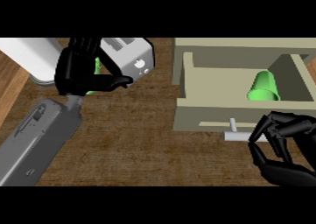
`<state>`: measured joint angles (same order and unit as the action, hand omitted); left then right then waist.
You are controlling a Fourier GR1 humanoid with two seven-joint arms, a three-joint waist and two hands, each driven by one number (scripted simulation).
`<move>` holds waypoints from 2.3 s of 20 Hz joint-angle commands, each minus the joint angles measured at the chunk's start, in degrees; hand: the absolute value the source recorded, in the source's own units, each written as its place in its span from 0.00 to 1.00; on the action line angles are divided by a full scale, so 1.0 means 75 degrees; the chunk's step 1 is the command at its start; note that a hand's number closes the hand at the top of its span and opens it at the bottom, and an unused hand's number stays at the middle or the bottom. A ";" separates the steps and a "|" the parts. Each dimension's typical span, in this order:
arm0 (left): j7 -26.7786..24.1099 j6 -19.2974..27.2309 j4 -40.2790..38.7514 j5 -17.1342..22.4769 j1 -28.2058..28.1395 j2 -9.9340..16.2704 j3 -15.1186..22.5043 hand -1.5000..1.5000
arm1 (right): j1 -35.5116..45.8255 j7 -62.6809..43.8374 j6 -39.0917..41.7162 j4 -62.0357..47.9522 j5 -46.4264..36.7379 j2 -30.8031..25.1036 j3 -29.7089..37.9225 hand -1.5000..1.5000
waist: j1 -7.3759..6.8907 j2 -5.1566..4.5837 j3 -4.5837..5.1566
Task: Pick up the cup, place it into the drawer and close the drawer
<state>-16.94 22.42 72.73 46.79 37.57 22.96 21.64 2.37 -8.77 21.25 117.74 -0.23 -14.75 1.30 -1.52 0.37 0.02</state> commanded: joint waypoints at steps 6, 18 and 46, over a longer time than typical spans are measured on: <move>-0.0017 -0.0808 0.1342 0.0271 -0.1730 0.0954 -0.0594 0.00 | 0.0321 0.1615 0.0107 -0.1032 -0.2934 -0.0937 -0.0927 1.00 | -0.0083 -0.0032 -0.0008; -0.0638 -0.2076 0.1734 0.0064 -0.3734 0.1092 -0.1413 0.00 | 0.1614 0.2795 -0.1491 -0.4842 -0.5428 -0.0238 -0.1870 0.00 | 0.0101 -0.0060 -0.0004; -0.0342 -0.3895 0.1127 -0.0218 -0.4072 0.0751 -0.2608 0.00 | 0.6998 0.5108 -0.2722 -1.3754 -0.5958 -0.0069 0.0199 0.00 | -0.0286 -0.0239 -0.0021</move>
<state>-19.85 -7.11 81.84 45.63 6.66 29.61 1.85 49.40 33.15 2.49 21.04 -44.96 -15.39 0.56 -2.51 -0.13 0.25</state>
